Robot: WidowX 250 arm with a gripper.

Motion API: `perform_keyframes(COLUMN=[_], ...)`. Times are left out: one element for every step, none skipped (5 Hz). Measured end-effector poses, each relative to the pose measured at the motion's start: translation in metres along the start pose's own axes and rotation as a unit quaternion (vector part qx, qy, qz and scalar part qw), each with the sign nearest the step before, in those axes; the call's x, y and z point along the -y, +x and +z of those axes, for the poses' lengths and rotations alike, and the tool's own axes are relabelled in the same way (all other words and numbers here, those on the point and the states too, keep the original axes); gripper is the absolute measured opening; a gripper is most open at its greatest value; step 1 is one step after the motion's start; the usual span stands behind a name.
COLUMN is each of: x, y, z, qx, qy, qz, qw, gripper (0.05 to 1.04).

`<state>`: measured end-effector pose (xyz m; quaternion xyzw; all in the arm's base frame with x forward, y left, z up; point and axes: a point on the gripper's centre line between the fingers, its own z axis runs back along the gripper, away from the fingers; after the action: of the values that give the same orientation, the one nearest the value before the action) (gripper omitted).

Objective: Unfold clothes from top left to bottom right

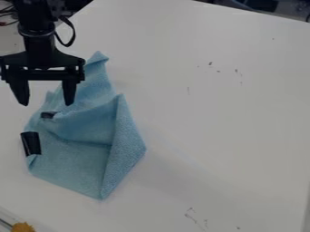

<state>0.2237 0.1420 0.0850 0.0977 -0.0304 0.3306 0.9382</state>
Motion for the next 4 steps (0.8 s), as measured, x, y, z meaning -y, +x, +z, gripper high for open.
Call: perform_keyframes(x=[0.001,0.009,0.017,0.011], y=[-0.002,0.015,0.034,0.038], z=[-0.007,-0.011,-0.012,-0.020], qx=[-0.012,-0.003,0.006,-0.001], qy=[0.003,0.017,0.007,0.005], qz=[0.002,0.003,0.018,0.039], qw=[0.9999,0.9999,0.9998,0.9992], gripper=[1.001,1.001,1.001,1.001])
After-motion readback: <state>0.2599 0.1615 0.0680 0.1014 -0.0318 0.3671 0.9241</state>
